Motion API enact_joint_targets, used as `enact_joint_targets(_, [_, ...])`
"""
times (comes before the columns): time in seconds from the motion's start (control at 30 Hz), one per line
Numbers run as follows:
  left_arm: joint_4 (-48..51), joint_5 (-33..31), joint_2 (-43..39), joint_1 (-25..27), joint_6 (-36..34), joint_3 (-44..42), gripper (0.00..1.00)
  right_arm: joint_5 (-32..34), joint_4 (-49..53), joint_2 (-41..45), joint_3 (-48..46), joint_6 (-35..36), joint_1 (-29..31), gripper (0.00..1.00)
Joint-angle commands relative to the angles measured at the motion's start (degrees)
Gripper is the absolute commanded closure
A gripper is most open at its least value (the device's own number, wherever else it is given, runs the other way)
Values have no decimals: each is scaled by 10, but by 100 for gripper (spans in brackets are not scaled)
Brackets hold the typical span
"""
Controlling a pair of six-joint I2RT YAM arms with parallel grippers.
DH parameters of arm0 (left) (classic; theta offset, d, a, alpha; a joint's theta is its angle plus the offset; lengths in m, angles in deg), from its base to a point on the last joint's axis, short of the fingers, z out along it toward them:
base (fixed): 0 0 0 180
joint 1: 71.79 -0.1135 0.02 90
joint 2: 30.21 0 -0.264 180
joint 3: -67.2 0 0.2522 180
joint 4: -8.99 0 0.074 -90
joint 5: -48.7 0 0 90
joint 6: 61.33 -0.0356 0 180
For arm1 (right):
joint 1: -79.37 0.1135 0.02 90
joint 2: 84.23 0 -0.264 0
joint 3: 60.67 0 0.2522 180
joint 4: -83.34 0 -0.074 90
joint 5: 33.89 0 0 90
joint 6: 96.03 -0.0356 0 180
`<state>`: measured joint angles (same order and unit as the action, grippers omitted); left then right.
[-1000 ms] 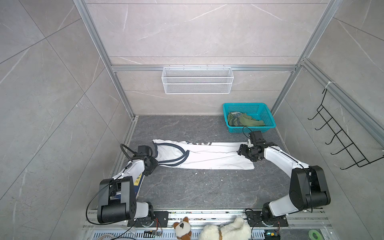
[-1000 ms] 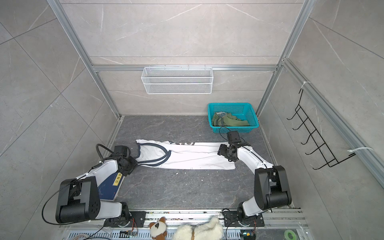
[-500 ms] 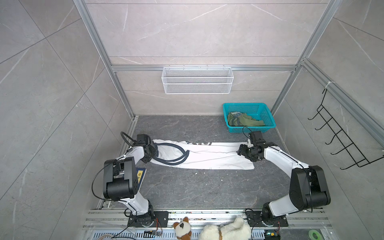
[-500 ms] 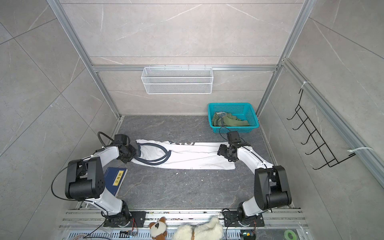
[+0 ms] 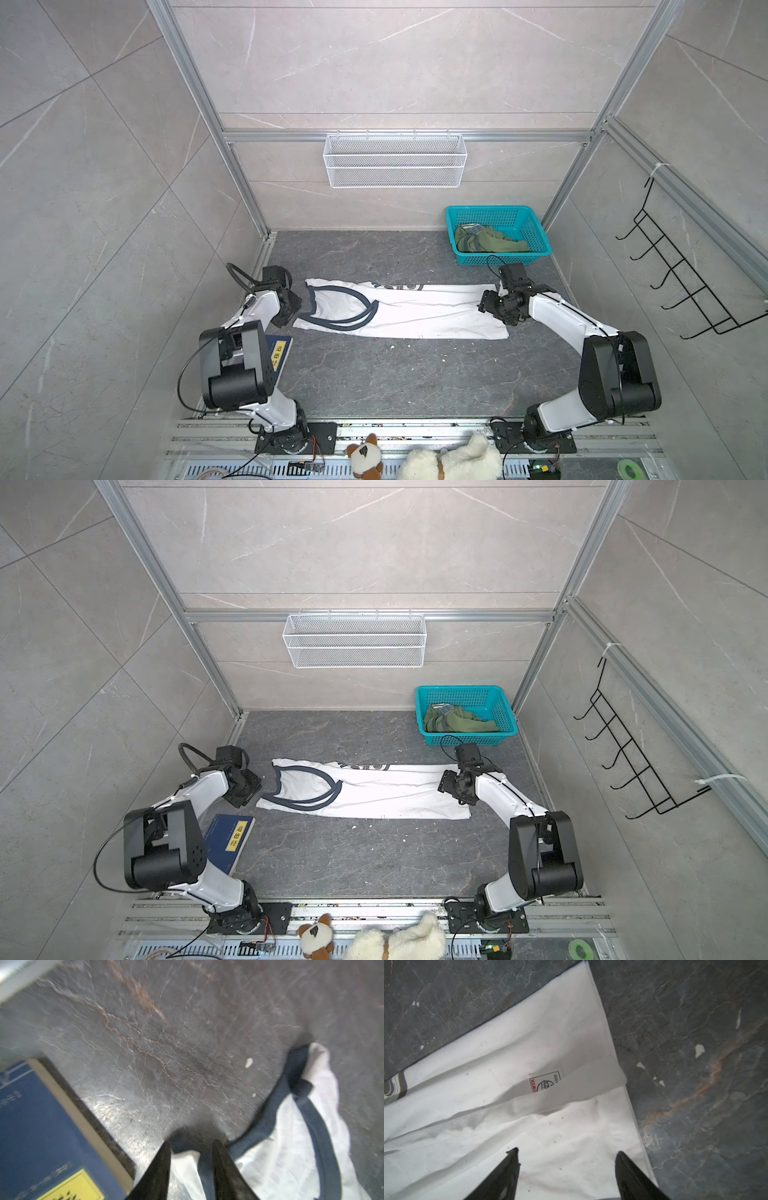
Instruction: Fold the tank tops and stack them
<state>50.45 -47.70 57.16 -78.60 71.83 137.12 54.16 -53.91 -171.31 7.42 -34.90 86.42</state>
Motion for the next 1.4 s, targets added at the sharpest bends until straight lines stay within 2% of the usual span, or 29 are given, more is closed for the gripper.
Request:
enact_joint_targets(0.0, [45,-46,-74,95,-11,36,57,-6,14,16,22,9,1,25])
enact_joint_targets(0.1, [33,-32,-72,196,16,35,56,-26,3,1,39,9,14,26])
enact_joint_targets(0.2, [-5,-8,-22,288,42,42,56,-33,1,-29,63,8,39,26])
enact_joint_targets(0.3, [-46,19,51,348,50,71,56,-36,2,-64,84,2,53,27])
enact_joint_targets(0.4, [-68,42,123,374,49,111,57,-35,-1,-93,97,-2,55,28])
enact_joint_targets(0.6, [-83,57,221,375,41,166,57,-4,14,-153,130,-2,43,29])
enact_joint_targets(0.8, [-33,-1,266,359,35,191,58,40,43,-198,153,-5,22,29])
enact_joint_targets(1.0, [-25,-14,294,314,-11,189,58,42,53,-212,143,2,26,34])
enact_joint_targets(1.1, [-11,-20,301,294,-48,204,58,42,60,-202,131,9,43,36])
enact_joint_targets(1.23, [0,-9,315,272,-99,237,58,22,69,-181,108,12,95,37])
enact_joint_targets(1.37, [16,7,342,263,-140,290,57,2,59,-138,56,-17,138,37])
